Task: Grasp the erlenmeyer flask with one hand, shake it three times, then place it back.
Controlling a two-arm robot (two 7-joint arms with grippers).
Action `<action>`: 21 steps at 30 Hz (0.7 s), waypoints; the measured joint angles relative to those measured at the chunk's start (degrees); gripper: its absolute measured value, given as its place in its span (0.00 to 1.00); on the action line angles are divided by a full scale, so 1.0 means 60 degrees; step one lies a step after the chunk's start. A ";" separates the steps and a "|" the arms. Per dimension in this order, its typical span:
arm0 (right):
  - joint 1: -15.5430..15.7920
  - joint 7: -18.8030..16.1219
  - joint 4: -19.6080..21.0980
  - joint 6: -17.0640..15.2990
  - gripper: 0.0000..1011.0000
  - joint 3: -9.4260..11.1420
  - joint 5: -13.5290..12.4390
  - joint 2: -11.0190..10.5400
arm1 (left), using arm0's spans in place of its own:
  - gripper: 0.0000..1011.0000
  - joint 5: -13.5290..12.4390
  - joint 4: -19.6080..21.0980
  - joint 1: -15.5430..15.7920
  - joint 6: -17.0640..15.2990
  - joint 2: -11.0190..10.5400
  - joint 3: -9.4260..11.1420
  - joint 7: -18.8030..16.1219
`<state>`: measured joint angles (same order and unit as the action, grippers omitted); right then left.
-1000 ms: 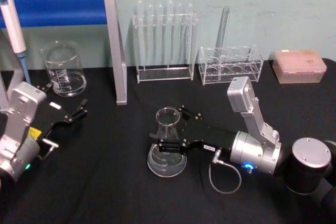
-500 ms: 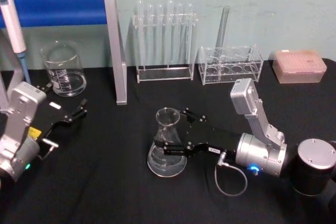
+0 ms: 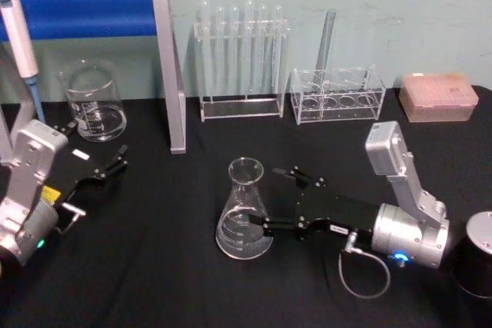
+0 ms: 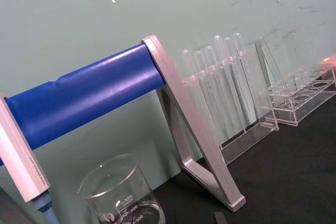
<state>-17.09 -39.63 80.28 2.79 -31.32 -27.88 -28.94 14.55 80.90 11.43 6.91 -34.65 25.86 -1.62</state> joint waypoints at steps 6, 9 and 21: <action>0.0343 0.0194 0.0326 -0.0063 0.99 0.0226 -0.0138 -0.0336 | 0.99 0.0000 0.0000 0.0000 0.0000 0.0000 0.0000 0.0000; 0.0533 0.0433 0.0475 -0.0074 0.99 0.0415 -0.0199 -0.0431 | 0.99 -0.0001 0.0000 -0.0001 0.0000 0.0000 0.0000 0.0000; 0.1137 0.2345 0.0896 0.0430 0.99 0.1231 0.0308 0.0045 | 0.99 0.0000 0.0000 0.0000 0.0000 0.0000 0.0000 0.0000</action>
<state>-10.27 -25.56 85.65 5.37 -23.94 -26.03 -28.66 14.55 80.90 11.43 6.91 -34.65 25.86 -1.62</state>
